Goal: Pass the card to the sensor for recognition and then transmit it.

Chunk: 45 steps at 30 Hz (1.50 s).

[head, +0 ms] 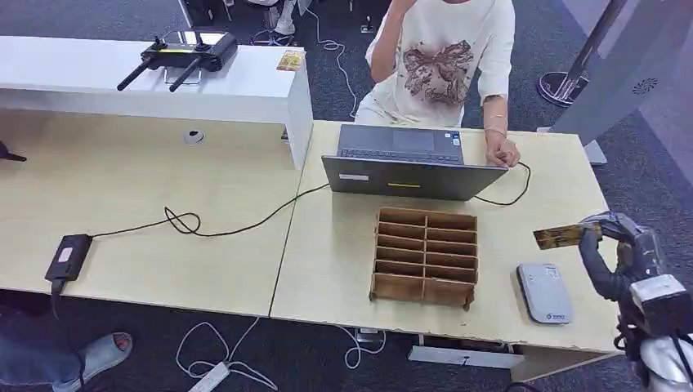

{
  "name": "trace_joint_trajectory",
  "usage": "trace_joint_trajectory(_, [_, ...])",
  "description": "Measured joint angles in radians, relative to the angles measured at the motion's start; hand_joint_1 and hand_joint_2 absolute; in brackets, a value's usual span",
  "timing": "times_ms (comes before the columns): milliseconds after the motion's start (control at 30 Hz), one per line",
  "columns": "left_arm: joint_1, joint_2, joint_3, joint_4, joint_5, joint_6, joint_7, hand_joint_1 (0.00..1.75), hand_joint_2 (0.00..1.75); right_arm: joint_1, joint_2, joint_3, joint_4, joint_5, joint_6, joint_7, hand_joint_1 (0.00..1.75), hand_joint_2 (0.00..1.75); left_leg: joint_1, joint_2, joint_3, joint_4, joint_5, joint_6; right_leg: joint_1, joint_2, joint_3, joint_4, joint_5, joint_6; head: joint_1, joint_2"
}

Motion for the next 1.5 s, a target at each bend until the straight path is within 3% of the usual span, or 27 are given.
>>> trace_joint_trajectory(167, [0.001,0.001,0.0,0.0,-0.037,0.001,-0.044,0.0,0.0,-0.044,0.012,0.003,-0.001,-0.029,-0.055,-0.037,1.75,1.75,0.0,0.0,0.0,0.0,0.0,0.0,0.0,0.0,0.0,0.0,0.0,0.0,0.0,0.0])
trace_joint_trajectory(300, [0.002,0.004,0.0,0.0,-0.062,0.002,-0.071,0.0,0.0,-0.14,0.021,0.047,0.031,0.021,-0.191,-0.049,1.75,1.75,0.0,0.0,0.0,0.0,0.001,0.0,0.0,0.0,0.0,0.001,0.0,0.0,0.0,0.0])
trace_joint_trajectory(433, [0.001,0.005,0.0,0.0,-0.082,0.003,-0.083,0.0,0.0,-0.22,0.021,0.111,0.064,0.237,-0.444,-0.018,1.75,1.75,0.0,0.0,0.0,0.0,0.002,0.002,0.0,0.0,0.0,0.001,0.0,0.0,0.0,0.0])
trace_joint_trajectory(567, [0.002,0.013,-0.008,0.0,-0.113,-0.005,-0.135,0.0,0.0,-0.254,0.023,0.168,0.084,0.474,-0.603,0.04,1.75,1.75,0.0,0.0,-0.001,0.0,0.002,0.002,0.0,0.0,0.0,0.001,0.0,0.0,0.0,0.0])
trace_joint_trajectory(700, [-0.003,0.016,-0.027,0.0,-0.141,-0.01,-0.157,0.0,0.0,-0.301,0.03,0.223,0.127,0.705,-0.707,0.117,1.75,1.75,0.0,0.0,-0.001,0.0,0.002,0.002,0.0,0.0,0.0,0.001,0.0,0.0,0.0,0.0])
trace_joint_trajectory(767, [-0.008,0.017,-0.042,0.0,-0.163,-0.015,-0.165,0.0,0.0,-0.343,0.033,0.257,0.161,0.809,-0.72,0.165,1.75,1.75,0.0,0.0,-0.001,0.0,0.002,0.003,0.0,0.0,0.0,0.001,0.001,0.001,0.0,0.0])
trace_joint_trajectory(1033, [-0.026,0.018,-0.096,0.0,-0.226,-0.03,-0.194,0.0,0.0,-0.514,0.043,0.359,0.302,0.974,-0.713,0.266,1.75,1.75,-0.001,-0.001,-0.001,0.0,0.003,0.003,-0.001,-0.001,0.001,0.001,0.002,0.002,0.0,0.0])
trace_joint_trajectory(1233, [-0.039,0.01,-0.114,0.0,-0.24,-0.049,-0.158,0.0,0.0,-0.712,0.051,0.45,0.468,0.983,-0.647,0.298,1.75,1.75,-0.001,-0.002,0.0,0.0,0.003,0.003,-0.001,-0.002,0.001,0.001,0.002,0.002,0.0,0.0])
trace_joint_trajectory(1500, [-0.043,0.007,-0.116,0.0,-0.229,-0.064,-0.131,0.0,0.0,-0.852,0.055,0.524,0.591,0.972,-0.556,0.326,1.75,1.75,-0.001,-0.003,0.0,0.0,0.003,0.003,-0.001,-0.003,0.001,0.001,0.002,0.002,0.0,0.0])
